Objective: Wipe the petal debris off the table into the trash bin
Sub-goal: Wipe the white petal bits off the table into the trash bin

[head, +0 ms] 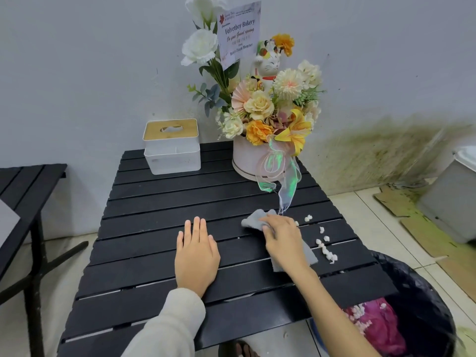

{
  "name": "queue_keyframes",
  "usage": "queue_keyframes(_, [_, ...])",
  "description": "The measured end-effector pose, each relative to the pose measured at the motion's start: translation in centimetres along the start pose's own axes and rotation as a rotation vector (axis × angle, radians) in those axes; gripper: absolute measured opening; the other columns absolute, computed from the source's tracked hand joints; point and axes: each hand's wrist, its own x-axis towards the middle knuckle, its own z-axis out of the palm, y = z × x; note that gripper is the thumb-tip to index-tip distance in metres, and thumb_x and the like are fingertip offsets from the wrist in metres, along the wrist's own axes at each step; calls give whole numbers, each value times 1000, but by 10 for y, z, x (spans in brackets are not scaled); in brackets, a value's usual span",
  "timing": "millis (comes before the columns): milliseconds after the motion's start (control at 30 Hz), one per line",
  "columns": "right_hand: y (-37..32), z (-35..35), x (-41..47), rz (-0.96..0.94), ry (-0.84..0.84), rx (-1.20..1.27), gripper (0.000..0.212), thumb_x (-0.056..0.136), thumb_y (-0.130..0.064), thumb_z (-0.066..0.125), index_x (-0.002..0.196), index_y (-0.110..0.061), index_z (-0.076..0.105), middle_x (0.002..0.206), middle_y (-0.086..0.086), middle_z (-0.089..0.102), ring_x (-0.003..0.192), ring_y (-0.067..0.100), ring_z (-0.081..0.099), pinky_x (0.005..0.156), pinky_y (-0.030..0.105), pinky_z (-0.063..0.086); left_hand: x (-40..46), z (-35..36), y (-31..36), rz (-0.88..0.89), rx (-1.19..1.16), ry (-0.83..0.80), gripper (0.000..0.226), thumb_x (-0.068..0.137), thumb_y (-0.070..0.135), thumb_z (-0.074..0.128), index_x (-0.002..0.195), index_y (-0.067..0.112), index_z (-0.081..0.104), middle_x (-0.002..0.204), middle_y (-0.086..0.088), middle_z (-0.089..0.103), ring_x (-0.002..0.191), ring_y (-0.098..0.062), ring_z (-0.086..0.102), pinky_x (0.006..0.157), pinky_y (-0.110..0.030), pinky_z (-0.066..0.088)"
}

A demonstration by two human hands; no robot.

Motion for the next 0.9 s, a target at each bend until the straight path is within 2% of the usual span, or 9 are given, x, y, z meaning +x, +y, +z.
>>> queue_keyframes(100, [-20,30,-2,-61,-126,-279,43,86,-56,34,115,-34,57,146,6,36,135,33,27,107,50,22,0,-1,0,-2,11,-15,57,89,29,21,128,2,54,132,-13,55,126,-31,48,101,-46,40])
queue_keyframes(167, [-22,32,0,-86,-84,-308,25,89,-46,46,108,-34,59,146,4,36,133,31,29,104,50,23,1,0,0,0,15,-14,57,89,29,22,128,3,53,133,-13,55,126,-31,48,101,-45,40])
queue_keyframes(267, [-5,16,1,-114,-136,-224,15,91,-35,51,101,-34,62,145,-9,34,131,21,29,99,39,24,1,0,0,6,23,-2,56,89,28,22,128,3,53,133,-12,54,126,-31,48,102,-45,39])
queue_keyframes(367, [7,6,-6,-102,-115,-171,12,90,-27,55,95,-31,66,144,-14,36,132,16,30,95,34,24,1,1,-1,10,18,5,57,89,29,20,130,3,51,135,-12,53,128,-32,45,104,-45,37])
queue_keyframes(433, [-3,13,-10,-78,-64,-215,9,87,-27,59,89,-32,67,140,-10,43,128,21,36,93,38,27,2,2,0,7,12,9,58,89,29,20,130,3,51,135,-13,52,128,-32,45,104,-45,36])
queue_keyframes(500, [-18,25,-12,-102,-6,-273,8,77,-27,70,77,-34,68,126,-3,57,113,29,51,84,45,37,2,1,1,4,5,16,57,89,28,21,128,2,52,134,-14,54,126,-34,47,102,-46,38])
queue_keyframes(567, [-27,33,-13,-146,21,-336,15,67,-27,77,69,-36,65,112,-3,64,95,30,59,69,44,43,2,0,2,3,-5,15,57,88,28,22,127,1,53,132,-15,55,125,-34,48,101,-47,39])
queue_keyframes(633, [-26,31,-13,-175,35,-368,19,66,-26,79,67,-37,63,109,-5,65,90,27,61,63,40,44,2,-1,1,5,-3,8,56,88,28,23,127,1,54,131,-15,55,124,-34,49,100,-47,40])
queue_keyframes(900, [-29,34,-12,-41,141,-346,24,63,-15,79,65,-32,63,106,2,64,90,31,60,68,44,44,2,1,1,5,-4,19,56,88,28,23,127,2,54,131,-15,56,125,-33,49,101,-47,39])
